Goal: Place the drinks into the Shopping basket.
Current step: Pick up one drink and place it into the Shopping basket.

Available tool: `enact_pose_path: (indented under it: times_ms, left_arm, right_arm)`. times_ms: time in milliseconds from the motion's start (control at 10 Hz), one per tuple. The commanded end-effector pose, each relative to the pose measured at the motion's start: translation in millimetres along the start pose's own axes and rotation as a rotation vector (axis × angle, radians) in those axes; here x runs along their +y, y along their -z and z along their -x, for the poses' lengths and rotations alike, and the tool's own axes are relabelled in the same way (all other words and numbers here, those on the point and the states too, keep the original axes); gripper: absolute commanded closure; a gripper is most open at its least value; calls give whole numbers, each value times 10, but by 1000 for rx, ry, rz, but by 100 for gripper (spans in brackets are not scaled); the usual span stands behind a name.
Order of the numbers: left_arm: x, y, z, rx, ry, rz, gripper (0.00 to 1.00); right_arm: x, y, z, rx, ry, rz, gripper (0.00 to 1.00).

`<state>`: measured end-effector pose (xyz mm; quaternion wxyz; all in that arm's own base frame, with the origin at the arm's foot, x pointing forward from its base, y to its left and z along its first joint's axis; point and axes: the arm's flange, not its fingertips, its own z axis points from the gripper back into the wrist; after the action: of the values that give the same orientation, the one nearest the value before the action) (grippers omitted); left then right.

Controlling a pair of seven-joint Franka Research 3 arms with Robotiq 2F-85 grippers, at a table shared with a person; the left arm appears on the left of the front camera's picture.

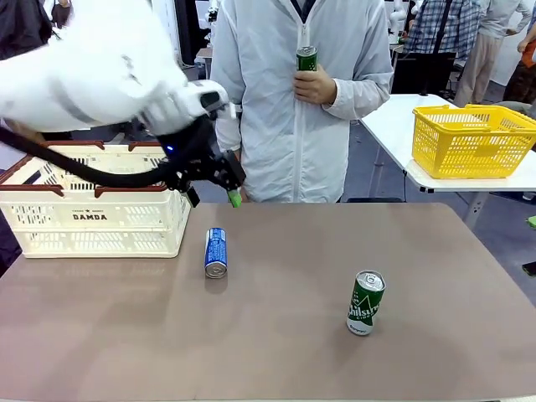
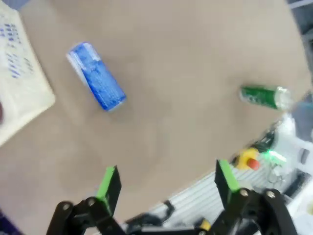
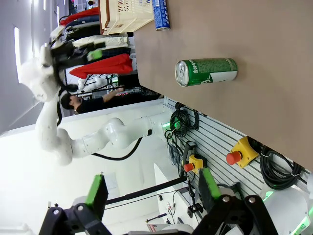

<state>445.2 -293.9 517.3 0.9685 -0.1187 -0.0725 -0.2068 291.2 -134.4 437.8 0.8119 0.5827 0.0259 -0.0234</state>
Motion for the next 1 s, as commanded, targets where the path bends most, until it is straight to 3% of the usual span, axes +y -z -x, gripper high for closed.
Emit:
enact_pose_path:
  times_ms: [0,100,300,500,600,900]
  left_arm:
    - [94,44,-361,79,-75,-81,0]
    - [0,0,0,0,0,0,0]
    - [0,0,0,0,0,0,0]
    - [136,369,-380,27,-43,-32,0]
    - [217,604,-530,11,-166,-68,0]
    - [313,1092,-784,-80,-333,-141,0]
  right_arm:
    - [44,-24,2,2,7,3,0]
    - [44,-24,2,2,7,3,0]
    - [44,-24,2,2,7,3,0]
    - [44,-24,2,2,7,3,0]
    - [44,-24,2,2,7,3,0]
    - [44,-24,2,2,7,3,0]
